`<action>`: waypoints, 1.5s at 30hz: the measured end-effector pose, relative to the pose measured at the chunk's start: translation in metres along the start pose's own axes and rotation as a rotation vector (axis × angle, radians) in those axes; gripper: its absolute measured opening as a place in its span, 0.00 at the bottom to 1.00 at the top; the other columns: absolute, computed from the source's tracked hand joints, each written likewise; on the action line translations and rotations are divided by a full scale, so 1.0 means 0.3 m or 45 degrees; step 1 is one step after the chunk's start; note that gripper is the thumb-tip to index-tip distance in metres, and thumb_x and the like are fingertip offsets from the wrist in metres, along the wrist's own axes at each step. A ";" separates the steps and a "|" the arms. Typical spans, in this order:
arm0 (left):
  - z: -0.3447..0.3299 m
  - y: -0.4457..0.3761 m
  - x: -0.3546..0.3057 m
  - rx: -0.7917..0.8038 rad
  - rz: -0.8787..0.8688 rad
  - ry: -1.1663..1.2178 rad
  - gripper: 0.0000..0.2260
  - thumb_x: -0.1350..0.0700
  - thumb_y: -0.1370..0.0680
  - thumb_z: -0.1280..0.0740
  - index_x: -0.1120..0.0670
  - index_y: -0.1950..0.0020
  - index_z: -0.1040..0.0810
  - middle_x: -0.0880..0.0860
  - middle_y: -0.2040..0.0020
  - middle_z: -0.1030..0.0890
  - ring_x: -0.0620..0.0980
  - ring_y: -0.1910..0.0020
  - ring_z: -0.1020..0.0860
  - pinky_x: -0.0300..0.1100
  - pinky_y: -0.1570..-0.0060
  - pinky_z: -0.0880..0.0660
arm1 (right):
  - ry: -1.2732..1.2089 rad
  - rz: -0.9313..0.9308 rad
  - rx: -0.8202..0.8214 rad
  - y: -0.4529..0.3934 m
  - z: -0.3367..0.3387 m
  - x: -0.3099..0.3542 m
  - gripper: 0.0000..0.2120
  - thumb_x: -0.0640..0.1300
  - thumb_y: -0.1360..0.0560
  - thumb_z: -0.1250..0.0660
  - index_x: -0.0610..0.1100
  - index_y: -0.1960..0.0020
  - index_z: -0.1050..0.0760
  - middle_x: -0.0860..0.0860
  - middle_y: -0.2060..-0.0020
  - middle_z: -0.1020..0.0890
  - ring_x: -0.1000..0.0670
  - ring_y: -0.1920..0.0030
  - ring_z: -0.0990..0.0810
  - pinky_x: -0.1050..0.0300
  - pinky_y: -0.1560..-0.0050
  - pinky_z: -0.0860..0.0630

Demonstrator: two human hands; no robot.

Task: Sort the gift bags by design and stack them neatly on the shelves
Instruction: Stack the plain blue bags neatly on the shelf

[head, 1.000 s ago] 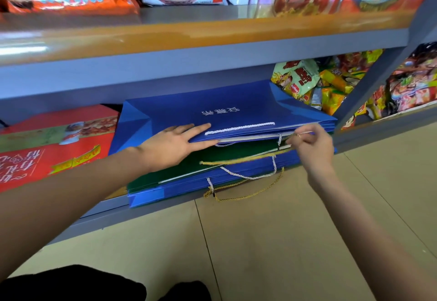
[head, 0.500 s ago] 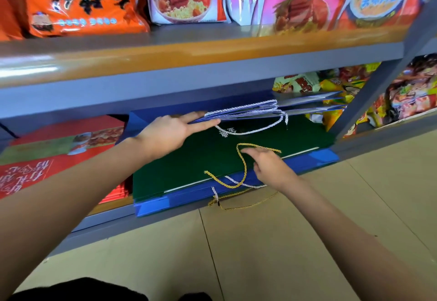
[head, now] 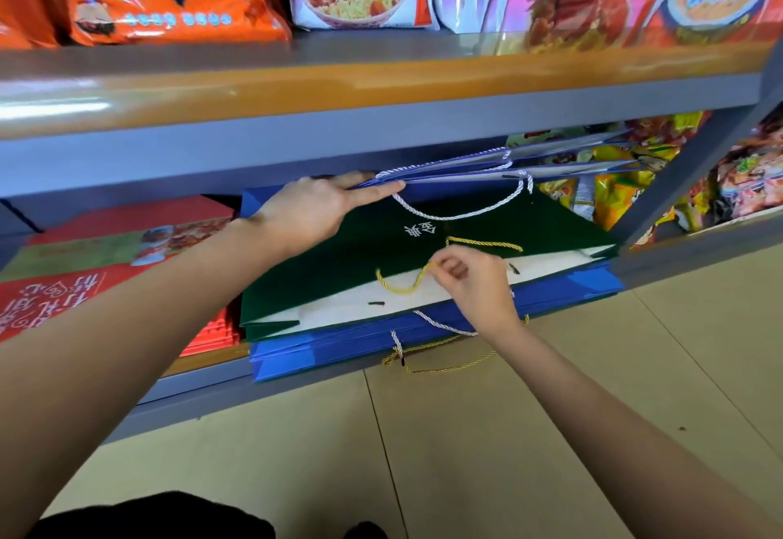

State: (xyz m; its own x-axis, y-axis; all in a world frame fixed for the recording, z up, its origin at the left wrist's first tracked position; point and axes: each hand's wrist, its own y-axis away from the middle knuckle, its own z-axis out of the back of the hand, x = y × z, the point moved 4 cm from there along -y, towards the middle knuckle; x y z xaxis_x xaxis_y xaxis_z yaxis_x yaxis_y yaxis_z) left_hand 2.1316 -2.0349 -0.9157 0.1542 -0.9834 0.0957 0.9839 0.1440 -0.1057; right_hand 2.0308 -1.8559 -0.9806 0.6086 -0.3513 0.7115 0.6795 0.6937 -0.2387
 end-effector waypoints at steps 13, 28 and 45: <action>0.013 0.010 -0.020 0.075 -0.008 -0.066 0.39 0.69 0.22 0.47 0.35 0.35 0.70 0.46 0.23 0.47 0.55 0.39 0.25 0.45 0.55 0.25 | 0.031 -0.417 0.271 -0.062 -0.077 0.024 0.21 0.31 0.23 0.42 0.42 0.32 0.32 0.47 0.42 0.22 0.49 0.42 0.24 0.58 0.40 0.30; -0.138 0.091 -0.160 0.362 -0.346 -0.393 0.37 0.67 0.20 0.48 0.42 0.29 0.72 0.50 0.24 0.66 0.57 0.24 0.60 0.56 0.28 0.50 | 0.384 -0.050 -0.426 0.012 0.236 -0.079 0.07 0.37 0.24 0.37 0.40 0.49 0.22 0.46 0.58 0.18 0.47 0.55 0.23 0.56 0.55 0.27; -0.252 0.112 -0.192 0.426 0.100 0.239 0.30 0.45 0.26 0.35 0.48 0.28 0.45 0.49 0.30 0.43 0.52 0.33 0.38 0.48 0.36 0.38 | 0.679 -0.113 0.246 -0.003 0.258 -0.314 0.18 0.39 0.26 0.33 0.41 0.36 0.28 0.44 0.38 0.31 0.44 0.36 0.34 0.54 0.34 0.36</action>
State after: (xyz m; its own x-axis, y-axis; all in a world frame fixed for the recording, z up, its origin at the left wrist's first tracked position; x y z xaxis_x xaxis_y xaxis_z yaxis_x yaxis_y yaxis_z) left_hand 2.1491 -1.9817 -0.9994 0.2417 -0.9666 -0.0857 0.9496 0.2174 0.2258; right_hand 1.9411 -1.7747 -0.9962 0.7092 -0.6471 0.2797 0.6806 0.7320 -0.0322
